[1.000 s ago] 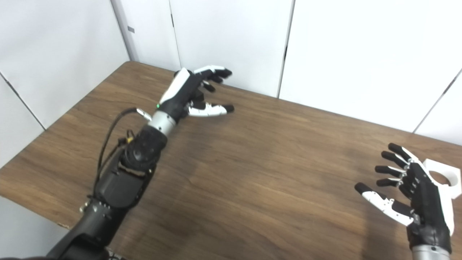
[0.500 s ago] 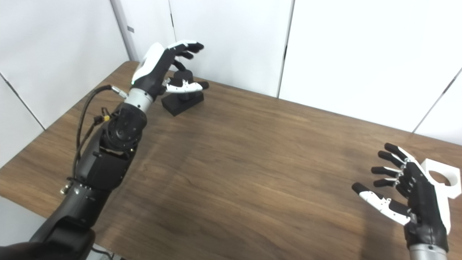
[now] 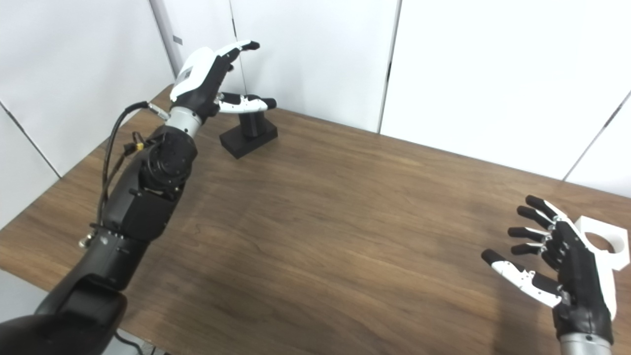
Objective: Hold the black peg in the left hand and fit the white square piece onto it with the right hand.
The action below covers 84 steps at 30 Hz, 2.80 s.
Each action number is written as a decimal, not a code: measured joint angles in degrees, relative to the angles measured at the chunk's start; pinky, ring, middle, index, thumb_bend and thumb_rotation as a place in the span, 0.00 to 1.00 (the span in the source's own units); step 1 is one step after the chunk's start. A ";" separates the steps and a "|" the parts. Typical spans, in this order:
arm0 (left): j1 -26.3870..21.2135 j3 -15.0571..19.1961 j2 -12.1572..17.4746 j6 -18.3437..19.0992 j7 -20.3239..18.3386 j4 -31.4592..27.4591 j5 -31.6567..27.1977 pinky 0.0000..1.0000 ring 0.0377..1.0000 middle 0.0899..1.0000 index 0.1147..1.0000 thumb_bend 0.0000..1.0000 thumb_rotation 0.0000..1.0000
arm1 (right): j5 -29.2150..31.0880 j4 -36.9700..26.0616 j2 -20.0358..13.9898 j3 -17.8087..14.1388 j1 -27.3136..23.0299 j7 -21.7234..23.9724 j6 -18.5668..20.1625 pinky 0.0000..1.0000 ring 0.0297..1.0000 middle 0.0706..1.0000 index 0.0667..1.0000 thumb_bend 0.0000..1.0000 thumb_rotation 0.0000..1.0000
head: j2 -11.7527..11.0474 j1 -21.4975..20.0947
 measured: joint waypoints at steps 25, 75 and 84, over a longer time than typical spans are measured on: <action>-2.30 -5.73 1.04 10.98 -0.14 7.85 6.85 0.92 1.00 0.99 0.83 0.95 0.44 | -0.44 0.00 -0.10 -0.14 0.15 -0.03 -0.04 0.49 0.61 0.75 0.79 0.53 0.00 | -0.35 -0.35; -3.55 -8.48 -0.87 13.13 0.61 22.29 6.65 0.90 1.00 0.99 0.83 0.94 0.45 | -2.40 -0.34 -0.08 -0.18 0.68 -0.04 0.09 0.50 0.61 0.75 0.76 0.49 0.00 | 1.67 -1.14; -3.87 -8.49 -1.54 13.14 0.60 23.73 6.62 0.90 1.00 0.98 0.83 0.95 0.44 | -2.02 -0.33 -0.11 -0.35 0.73 -0.02 0.08 0.51 0.61 0.75 0.76 0.50 0.00 | 1.93 -0.88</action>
